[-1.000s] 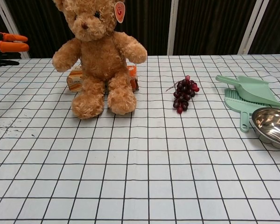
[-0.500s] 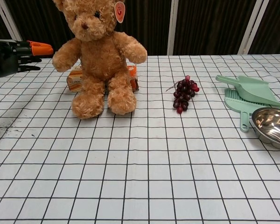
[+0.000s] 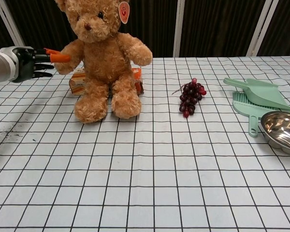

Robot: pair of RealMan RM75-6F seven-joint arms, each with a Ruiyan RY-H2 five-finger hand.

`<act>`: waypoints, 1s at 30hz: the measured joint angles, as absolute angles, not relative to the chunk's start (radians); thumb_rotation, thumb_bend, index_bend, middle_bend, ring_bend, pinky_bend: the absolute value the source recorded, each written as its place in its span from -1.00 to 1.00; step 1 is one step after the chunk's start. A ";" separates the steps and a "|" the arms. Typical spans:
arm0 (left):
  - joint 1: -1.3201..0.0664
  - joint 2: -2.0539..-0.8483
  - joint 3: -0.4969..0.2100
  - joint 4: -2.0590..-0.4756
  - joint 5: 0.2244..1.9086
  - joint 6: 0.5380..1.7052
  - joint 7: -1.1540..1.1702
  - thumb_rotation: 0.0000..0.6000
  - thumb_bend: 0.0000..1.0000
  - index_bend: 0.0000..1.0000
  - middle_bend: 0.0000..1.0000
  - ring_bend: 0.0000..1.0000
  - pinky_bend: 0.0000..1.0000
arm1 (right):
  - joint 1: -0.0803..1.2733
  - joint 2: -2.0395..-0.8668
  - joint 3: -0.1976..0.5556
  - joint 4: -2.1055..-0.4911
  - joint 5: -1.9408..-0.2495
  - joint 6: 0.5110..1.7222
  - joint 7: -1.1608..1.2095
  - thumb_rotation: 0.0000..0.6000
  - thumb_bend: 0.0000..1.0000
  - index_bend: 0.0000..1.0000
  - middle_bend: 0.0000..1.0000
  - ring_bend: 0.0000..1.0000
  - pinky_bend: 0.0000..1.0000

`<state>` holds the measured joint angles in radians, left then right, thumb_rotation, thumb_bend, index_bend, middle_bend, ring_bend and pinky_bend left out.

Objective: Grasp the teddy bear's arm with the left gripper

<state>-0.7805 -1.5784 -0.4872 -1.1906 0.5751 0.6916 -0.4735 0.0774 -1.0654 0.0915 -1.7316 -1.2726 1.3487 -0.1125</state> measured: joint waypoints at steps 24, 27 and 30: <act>-0.793 -1.644 -0.539 -1.148 0.536 0.734 -0.419 1.00 0.08 -0.01 -0.57 -1.00 -1.00 | 0.082 -1.064 0.086 -1.726 -1.275 1.339 -0.098 1.00 -0.75 -1.00 -1.00 -1.00 -1.00; -0.795 -1.651 -0.545 -1.140 0.514 0.738 -0.407 1.00 0.13 0.02 -0.54 -1.00 -1.00 | 0.082 -1.064 0.085 -1.725 -1.274 1.338 -0.097 1.00 -0.75 -1.00 -1.00 -1.00 -1.00; -0.799 -1.658 -0.550 -1.135 0.489 0.744 -0.390 1.00 0.14 0.02 -0.54 -1.00 -1.00 | 0.084 -1.065 0.086 -1.723 -1.272 1.337 -0.099 1.00 -0.75 -1.00 -1.00 -1.00 -1.00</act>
